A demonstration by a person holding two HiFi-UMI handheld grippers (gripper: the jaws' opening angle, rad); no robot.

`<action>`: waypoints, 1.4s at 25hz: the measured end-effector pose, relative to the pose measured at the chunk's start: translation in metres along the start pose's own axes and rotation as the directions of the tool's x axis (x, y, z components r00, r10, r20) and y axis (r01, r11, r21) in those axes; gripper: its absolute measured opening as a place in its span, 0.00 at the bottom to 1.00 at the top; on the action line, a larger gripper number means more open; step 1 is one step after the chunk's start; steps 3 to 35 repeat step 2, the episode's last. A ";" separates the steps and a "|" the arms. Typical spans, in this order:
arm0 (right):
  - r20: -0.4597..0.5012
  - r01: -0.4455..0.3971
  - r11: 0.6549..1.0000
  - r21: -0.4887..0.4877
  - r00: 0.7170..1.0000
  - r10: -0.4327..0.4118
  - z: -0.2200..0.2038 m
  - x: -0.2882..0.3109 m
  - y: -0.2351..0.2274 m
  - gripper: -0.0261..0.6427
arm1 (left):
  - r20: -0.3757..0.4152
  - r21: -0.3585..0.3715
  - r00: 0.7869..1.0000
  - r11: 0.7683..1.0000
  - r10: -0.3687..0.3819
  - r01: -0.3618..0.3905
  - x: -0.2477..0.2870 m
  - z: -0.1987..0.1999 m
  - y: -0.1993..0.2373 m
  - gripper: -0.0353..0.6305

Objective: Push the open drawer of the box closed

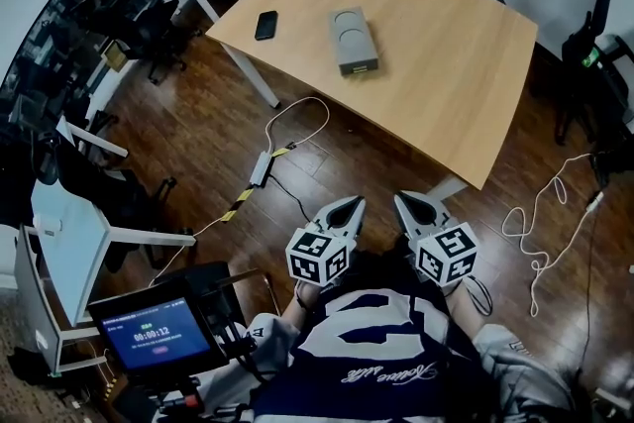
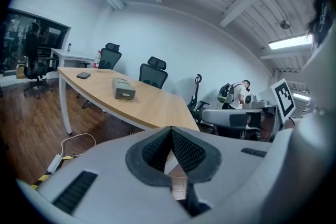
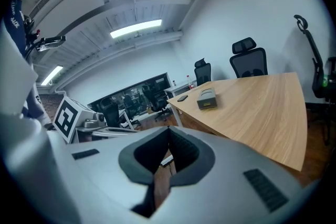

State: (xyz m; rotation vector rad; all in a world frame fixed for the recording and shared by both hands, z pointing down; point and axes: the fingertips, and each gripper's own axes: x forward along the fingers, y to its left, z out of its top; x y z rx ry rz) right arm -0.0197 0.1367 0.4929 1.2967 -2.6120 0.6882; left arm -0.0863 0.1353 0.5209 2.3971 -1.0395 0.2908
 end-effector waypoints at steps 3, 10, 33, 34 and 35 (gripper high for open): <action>-0.002 0.002 1.000 0.002 1.000 -0.002 0.000 0.000 -0.002 0.02 | 0.001 -0.006 1.000 1.000 0.003 -0.003 0.000 0.000 0.001 0.05; -0.002 0.002 1.000 0.002 1.000 -0.002 0.000 0.000 -0.002 0.02 | 0.001 -0.006 1.000 1.000 0.003 -0.003 0.000 0.000 0.001 0.05; -0.002 0.002 1.000 0.002 1.000 -0.002 0.000 0.000 -0.002 0.02 | 0.001 -0.006 1.000 1.000 0.003 -0.003 0.000 0.000 0.001 0.05; -0.002 0.002 1.000 0.002 1.000 -0.002 0.000 0.000 -0.002 0.02 | 0.001 -0.006 1.000 1.000 0.003 -0.003 0.000 0.000 0.001 0.05; -0.002 0.002 1.000 0.002 1.000 -0.002 0.000 0.000 -0.002 0.02 | 0.001 -0.006 1.000 1.000 0.003 -0.003 0.000 0.000 0.001 0.05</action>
